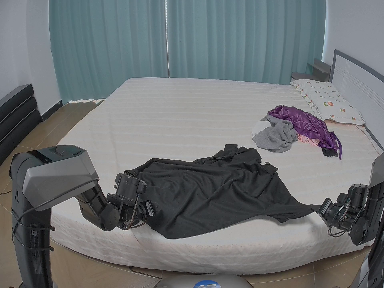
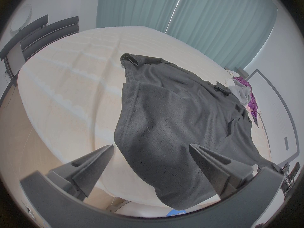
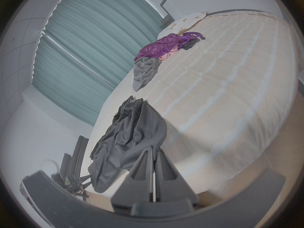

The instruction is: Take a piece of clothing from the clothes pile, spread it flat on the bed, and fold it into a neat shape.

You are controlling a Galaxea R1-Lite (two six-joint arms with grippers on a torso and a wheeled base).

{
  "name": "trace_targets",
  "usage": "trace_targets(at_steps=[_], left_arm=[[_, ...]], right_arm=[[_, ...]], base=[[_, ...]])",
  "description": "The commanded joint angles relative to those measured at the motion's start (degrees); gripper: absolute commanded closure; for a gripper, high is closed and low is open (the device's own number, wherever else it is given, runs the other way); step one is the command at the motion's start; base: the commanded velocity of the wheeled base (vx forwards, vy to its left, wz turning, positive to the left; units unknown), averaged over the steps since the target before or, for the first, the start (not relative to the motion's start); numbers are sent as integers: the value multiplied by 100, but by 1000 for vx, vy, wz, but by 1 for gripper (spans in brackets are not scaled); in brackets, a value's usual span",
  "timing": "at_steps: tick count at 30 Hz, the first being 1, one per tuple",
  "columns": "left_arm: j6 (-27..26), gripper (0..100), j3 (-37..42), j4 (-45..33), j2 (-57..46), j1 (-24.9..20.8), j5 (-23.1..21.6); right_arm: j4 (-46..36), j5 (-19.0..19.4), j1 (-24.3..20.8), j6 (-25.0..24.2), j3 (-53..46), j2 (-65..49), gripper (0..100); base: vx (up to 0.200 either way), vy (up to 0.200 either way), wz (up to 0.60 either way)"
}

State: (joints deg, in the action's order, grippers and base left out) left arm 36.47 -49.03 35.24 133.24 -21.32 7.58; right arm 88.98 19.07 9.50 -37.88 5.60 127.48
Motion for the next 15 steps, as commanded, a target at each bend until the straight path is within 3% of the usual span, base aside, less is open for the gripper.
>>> trace_targets(at_steps=[1, 2, 3, 15], left_arm=[[-18, 0, -72, 0, 202, 5, 15], [-35, 0, -107, -9, 202, 5, 15], [-35, 100, -133, -17, 211, 5, 15], [-44, 100, -819, -220, 88, 23, 33]], right_arm=[[85, 1, 0, 0, 21, 40, 100], [85, 1, 0, 0, 21, 49, 100], [85, 1, -9, 0, 21, 58, 100], [76, -17, -27, -167, 346, 146, 100]], base=[[0, 0, 0], [0, 0, 0], [0, 0, 0], [0, 0, 0]])
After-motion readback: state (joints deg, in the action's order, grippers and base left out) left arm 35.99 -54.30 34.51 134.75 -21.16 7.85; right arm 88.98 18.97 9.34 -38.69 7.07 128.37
